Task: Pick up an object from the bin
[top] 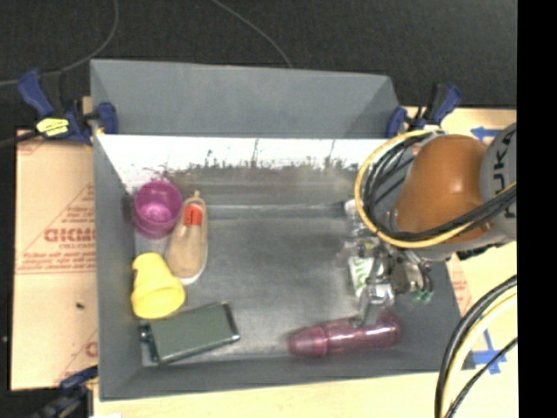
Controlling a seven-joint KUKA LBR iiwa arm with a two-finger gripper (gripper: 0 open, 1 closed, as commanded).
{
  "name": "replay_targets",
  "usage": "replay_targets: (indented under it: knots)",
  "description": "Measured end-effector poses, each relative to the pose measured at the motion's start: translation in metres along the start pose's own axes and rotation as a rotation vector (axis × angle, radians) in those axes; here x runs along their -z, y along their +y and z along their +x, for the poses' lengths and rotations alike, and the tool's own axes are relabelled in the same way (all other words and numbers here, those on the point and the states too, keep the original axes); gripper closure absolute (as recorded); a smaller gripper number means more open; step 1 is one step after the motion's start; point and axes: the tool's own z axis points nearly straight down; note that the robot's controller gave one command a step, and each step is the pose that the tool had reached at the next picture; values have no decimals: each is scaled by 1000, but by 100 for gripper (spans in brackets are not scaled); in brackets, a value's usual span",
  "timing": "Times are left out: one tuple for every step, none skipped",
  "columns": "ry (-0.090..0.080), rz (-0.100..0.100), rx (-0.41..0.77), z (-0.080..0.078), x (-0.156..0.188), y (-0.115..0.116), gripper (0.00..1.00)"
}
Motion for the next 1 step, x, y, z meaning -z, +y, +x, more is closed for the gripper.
replay_targets:
  knots:
    - [-6, 1, 4, -1, 4, 0, 0]
